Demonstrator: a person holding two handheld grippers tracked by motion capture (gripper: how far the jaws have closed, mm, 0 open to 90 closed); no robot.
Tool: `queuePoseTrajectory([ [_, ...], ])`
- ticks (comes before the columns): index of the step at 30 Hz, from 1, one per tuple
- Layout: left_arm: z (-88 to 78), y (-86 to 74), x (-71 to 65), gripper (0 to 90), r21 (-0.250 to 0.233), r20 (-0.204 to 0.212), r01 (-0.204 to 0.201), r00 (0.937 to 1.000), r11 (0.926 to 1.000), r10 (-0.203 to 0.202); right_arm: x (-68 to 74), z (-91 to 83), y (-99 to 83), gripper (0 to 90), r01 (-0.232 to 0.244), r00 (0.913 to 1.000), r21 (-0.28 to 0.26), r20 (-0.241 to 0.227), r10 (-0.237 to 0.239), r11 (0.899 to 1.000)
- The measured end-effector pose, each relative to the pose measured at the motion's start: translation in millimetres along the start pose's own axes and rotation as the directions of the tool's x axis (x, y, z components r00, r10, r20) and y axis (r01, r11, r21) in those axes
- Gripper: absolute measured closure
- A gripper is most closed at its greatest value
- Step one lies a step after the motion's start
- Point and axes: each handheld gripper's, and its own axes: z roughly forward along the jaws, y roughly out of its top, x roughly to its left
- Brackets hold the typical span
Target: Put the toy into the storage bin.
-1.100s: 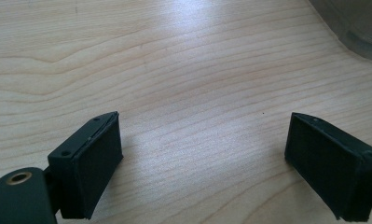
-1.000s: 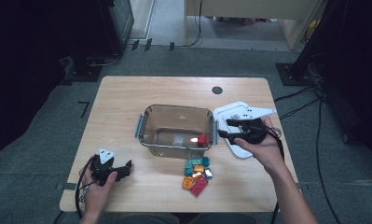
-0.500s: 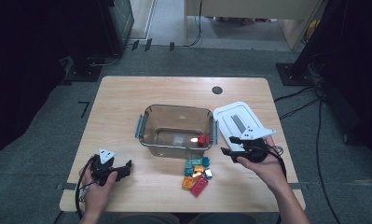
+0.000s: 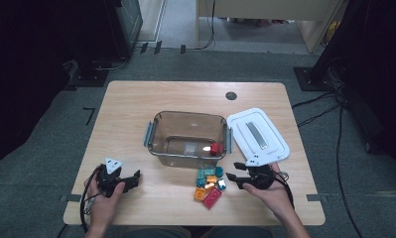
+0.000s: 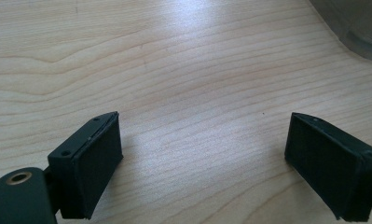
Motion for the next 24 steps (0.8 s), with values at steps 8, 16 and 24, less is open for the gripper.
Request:
queuePoseTrajectory([
  [8,0.2,0.1,-0.1,10.6,-0.001,-0.001,0.001,1.0000,1.0000,-0.001,18.3,21.1,-3.2,51.3,0.027,0.9964,-0.007,-0.080,-0.027,1.000],
  [16,0.2,0.1,-0.1,10.6,-0.001,-0.001,0.001,1.0000,1.0000,-0.001,28.9,38.8,-3.9,43.1,0.071,0.9893,0.012,-0.129,-0.069,0.997],
  [24,0.2,0.1,-0.1,10.6,-0.001,-0.001,0.001,1.0000,1.0000,-0.001,36.6,52.4,-9.4,49.7,0.119,0.9882,0.036,-0.101,-0.115,0.992],
])
